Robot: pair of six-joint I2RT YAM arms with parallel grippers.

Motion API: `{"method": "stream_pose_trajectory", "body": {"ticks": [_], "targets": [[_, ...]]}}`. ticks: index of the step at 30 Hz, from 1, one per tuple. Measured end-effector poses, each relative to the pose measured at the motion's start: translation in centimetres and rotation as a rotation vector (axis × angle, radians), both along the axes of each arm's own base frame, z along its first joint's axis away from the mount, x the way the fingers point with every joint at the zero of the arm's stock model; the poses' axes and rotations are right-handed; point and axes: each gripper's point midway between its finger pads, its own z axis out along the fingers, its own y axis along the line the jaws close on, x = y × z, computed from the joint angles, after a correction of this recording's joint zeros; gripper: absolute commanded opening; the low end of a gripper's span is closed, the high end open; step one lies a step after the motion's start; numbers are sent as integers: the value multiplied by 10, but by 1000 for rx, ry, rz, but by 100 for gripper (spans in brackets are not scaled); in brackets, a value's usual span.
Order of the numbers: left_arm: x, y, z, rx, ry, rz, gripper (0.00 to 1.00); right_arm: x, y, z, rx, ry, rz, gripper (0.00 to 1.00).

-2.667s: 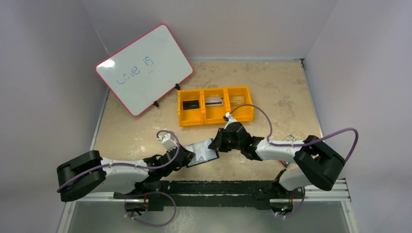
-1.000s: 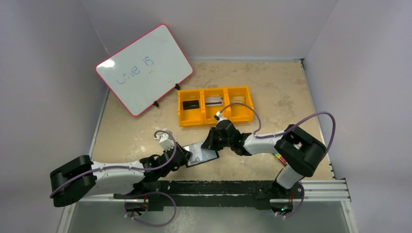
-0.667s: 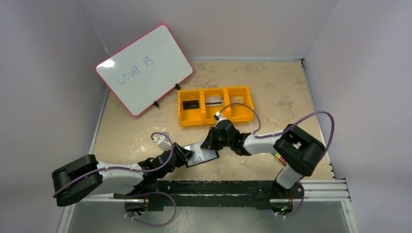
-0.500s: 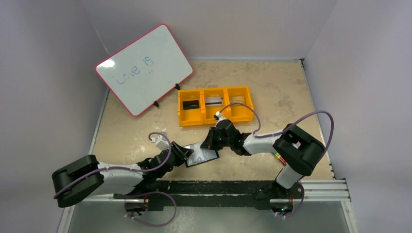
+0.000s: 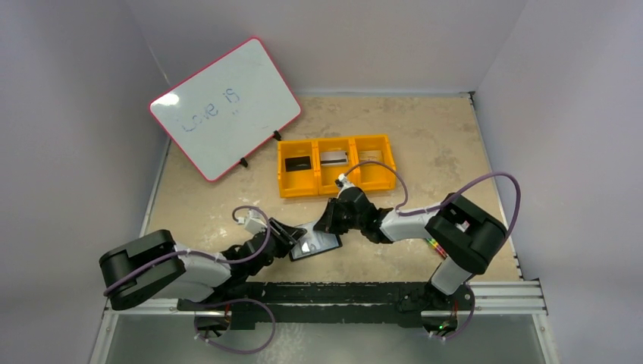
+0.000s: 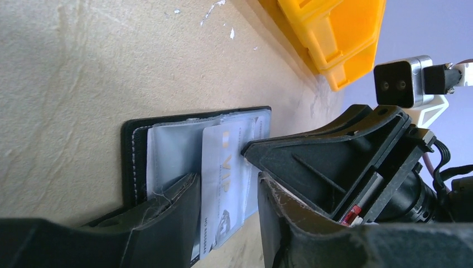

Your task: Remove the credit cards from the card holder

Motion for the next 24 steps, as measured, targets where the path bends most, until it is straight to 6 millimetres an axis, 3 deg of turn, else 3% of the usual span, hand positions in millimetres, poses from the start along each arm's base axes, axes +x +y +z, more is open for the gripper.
{"method": "stream_pose_trajectory", "body": {"ticks": [2,11,24], "targets": [[1,-2,0,-1,10,4,42,0,0,0,2,0,-1,12],[-2,-1,-8,13,40,-1,2,0,2,-1,15,0,-3,11],[-5,12,-1,30,35,18,0,0,2,-2,22,21,-20,11]]}}
